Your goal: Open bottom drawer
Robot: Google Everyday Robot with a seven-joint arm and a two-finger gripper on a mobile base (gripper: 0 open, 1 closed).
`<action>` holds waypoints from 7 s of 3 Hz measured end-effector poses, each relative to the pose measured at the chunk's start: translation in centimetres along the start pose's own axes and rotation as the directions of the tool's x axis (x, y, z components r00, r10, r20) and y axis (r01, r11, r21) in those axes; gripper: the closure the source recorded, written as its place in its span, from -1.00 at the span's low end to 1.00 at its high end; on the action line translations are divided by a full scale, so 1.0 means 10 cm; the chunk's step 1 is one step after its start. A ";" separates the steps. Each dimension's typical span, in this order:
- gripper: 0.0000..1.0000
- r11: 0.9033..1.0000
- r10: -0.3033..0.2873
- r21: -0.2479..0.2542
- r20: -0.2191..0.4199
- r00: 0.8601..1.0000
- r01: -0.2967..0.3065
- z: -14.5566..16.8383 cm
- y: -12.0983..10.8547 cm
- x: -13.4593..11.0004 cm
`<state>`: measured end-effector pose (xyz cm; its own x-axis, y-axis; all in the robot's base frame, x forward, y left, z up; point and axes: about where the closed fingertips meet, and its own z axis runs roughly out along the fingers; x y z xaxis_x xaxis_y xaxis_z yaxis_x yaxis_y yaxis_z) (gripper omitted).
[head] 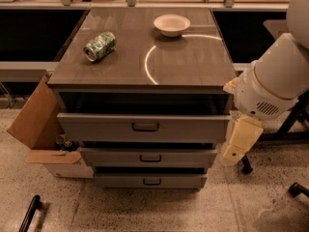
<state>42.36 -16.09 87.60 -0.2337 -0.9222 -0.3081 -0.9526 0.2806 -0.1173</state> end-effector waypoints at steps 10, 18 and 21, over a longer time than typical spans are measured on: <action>-1.00 0.960 -0.040 -0.270 0.120 0.992 0.072 3.82 1.06 0.39; -1.00 0.968 -0.154 -0.157 0.254 0.955 0.198 5.86 0.24 1.20; -1.00 0.984 -0.162 -0.055 0.150 0.975 0.172 6.70 -0.34 1.47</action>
Offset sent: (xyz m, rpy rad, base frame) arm -0.0230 0.0902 -0.0811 0.2599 -0.0266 0.1351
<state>55.24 -12.76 20.26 -0.0444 -0.9049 -0.4234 -0.9879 0.1027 -0.1160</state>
